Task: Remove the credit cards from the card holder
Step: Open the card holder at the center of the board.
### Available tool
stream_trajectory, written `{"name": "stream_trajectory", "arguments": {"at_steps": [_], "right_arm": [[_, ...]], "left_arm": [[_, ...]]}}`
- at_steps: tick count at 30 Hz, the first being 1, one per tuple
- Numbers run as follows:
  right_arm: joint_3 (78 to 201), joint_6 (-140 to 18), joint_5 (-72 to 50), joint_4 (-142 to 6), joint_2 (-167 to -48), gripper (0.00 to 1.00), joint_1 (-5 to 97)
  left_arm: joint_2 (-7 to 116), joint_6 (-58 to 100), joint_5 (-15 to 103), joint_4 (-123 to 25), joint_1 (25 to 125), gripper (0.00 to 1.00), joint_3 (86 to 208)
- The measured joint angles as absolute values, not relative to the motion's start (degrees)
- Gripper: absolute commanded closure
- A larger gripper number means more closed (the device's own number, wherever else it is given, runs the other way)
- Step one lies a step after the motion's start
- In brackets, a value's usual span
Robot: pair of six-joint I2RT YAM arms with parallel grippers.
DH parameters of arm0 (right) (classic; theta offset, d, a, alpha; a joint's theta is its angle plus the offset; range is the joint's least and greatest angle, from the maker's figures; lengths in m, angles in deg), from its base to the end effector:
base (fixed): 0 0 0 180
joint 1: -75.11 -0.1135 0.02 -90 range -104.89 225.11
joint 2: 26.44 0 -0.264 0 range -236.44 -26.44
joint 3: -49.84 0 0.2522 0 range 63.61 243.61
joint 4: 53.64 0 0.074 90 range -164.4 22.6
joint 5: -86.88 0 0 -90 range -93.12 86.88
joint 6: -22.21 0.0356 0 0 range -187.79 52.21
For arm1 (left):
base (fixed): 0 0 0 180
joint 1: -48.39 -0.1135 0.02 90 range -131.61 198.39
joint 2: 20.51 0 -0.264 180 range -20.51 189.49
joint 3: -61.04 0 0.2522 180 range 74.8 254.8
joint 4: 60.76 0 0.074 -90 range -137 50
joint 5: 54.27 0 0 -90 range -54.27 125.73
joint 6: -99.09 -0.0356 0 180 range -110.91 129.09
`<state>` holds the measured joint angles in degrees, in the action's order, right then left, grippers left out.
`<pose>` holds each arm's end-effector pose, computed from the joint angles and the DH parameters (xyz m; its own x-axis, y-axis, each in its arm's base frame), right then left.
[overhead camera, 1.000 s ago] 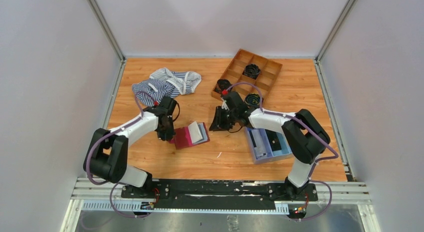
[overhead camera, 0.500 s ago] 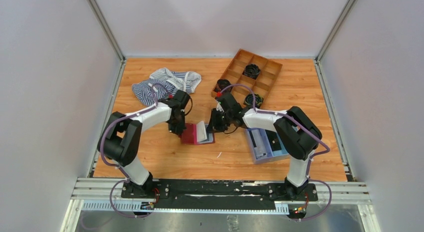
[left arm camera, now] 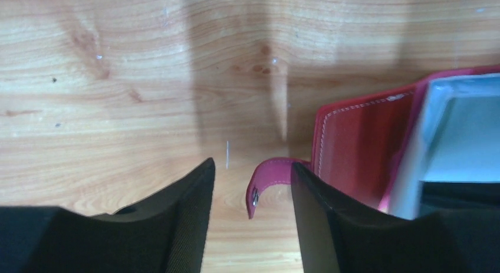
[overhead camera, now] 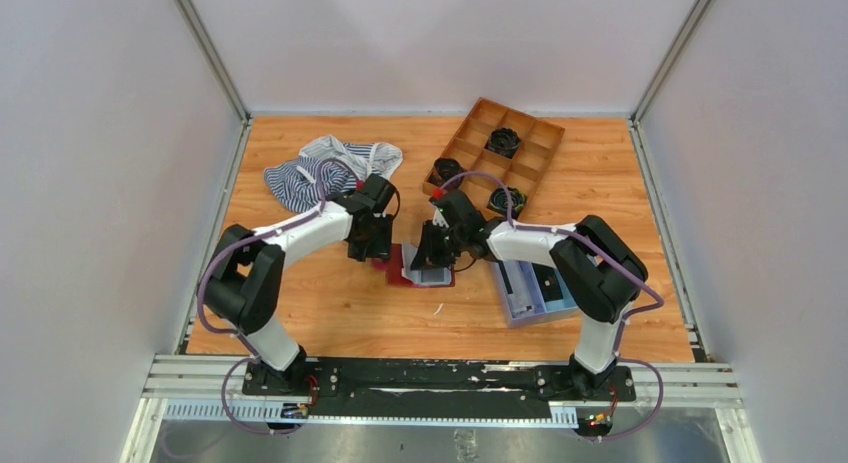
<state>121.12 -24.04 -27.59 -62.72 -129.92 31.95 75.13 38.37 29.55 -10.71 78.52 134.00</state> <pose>0.2634 0.2672 0.1656 -0.9352 -0.0141 -0.3539 -0.2810 0.6379 0.7171 0.2710 -0.1529 0.1745 -0.9509 -0.0103 -0.3092 0.0073 0.9984 -0.0555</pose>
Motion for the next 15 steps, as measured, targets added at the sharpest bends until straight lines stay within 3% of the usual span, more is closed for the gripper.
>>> {"name": "stream_trajectory", "arguments": {"at_steps": [11,15], "right_arm": [[127.2,-24.8,-27.1,-64.1,-135.6,0.86,30.7],[128.9,-25.6,-26.7,-66.8,-137.4,0.87,30.7]], "left_arm": [[57.6,38.4,29.5,-8.4,75.9,0.36,134.1],[52.0,39.3,35.7,-15.2,75.8,0.43,130.5]]}}
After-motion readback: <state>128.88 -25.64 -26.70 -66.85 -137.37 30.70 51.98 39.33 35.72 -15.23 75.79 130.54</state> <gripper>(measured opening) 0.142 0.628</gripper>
